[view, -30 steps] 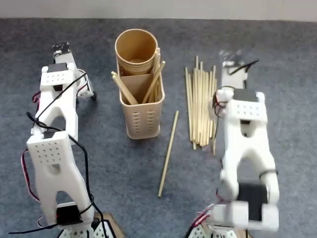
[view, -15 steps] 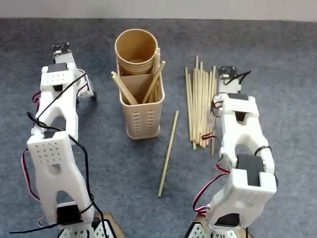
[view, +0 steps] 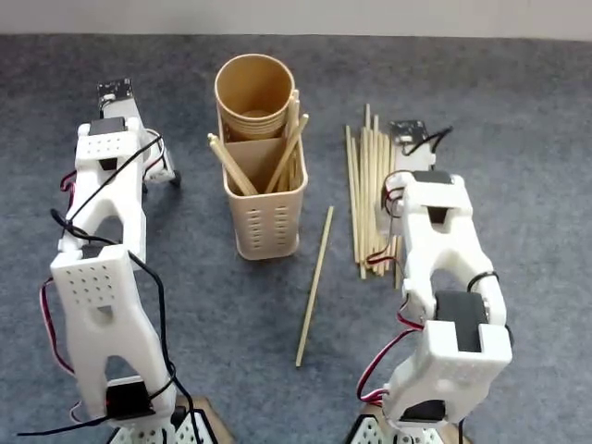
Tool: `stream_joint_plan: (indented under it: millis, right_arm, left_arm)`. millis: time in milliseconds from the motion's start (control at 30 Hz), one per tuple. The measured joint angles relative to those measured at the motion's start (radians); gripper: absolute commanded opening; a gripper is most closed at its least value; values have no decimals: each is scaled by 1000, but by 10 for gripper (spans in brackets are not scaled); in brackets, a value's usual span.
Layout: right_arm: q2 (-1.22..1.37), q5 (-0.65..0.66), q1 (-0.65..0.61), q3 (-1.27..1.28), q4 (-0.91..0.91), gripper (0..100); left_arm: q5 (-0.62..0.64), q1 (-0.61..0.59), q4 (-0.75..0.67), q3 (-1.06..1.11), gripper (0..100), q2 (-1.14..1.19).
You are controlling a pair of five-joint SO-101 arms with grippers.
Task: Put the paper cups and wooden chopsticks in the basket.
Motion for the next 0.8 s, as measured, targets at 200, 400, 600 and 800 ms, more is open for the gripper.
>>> stream_joint_plan:
  millis: [200, 400, 600, 800]
  right_arm:
    - [0, 0, -5, -8, -20, 211]
    - [34, 0, 14, 14, -25, 206]
    - [120, 3, 37, -43, -32, 140]
    - [146, 3, 54, -94, -31, 5]
  left_arm:
    - [0, 0, 0, 0, 217, 0]
    - [0, 0, 0, 0, 217, 0]
    - [0, 0, 0, 0, 217, 0]
    - [0, 0, 0, 0, 217, 0]
